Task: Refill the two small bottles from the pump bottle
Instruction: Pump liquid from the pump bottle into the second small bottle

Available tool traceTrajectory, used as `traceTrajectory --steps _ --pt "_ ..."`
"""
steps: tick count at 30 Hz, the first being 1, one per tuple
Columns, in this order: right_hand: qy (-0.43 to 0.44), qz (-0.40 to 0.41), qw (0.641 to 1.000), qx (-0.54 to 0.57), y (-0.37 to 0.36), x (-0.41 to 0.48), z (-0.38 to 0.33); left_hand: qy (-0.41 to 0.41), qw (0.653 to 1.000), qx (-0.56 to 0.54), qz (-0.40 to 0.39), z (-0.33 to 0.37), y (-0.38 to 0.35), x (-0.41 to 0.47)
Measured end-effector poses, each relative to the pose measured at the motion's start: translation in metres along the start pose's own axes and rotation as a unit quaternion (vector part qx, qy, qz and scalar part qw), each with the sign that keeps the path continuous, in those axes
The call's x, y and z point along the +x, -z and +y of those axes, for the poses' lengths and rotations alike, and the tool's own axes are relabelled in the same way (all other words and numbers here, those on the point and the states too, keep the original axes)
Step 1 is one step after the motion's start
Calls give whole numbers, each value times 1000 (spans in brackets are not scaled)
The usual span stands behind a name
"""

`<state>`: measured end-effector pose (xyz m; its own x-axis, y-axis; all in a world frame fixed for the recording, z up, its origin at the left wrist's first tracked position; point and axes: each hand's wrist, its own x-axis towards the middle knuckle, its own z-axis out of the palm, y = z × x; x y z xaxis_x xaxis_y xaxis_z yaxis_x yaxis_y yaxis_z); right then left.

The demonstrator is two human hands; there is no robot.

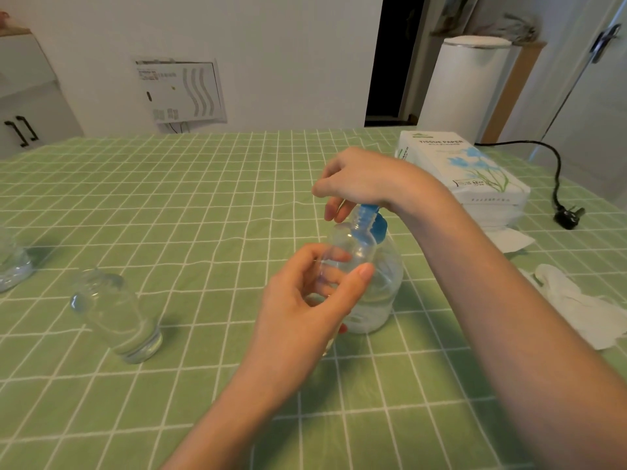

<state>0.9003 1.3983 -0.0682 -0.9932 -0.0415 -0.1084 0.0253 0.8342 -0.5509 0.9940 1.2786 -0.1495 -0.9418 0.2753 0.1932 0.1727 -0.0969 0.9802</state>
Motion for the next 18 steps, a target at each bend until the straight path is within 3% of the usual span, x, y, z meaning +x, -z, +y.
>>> traceTrajectory --steps 18 --pt "-3 -9 1000 6 4 -2 -2 -3 1000 0 2 3 -2 -1"
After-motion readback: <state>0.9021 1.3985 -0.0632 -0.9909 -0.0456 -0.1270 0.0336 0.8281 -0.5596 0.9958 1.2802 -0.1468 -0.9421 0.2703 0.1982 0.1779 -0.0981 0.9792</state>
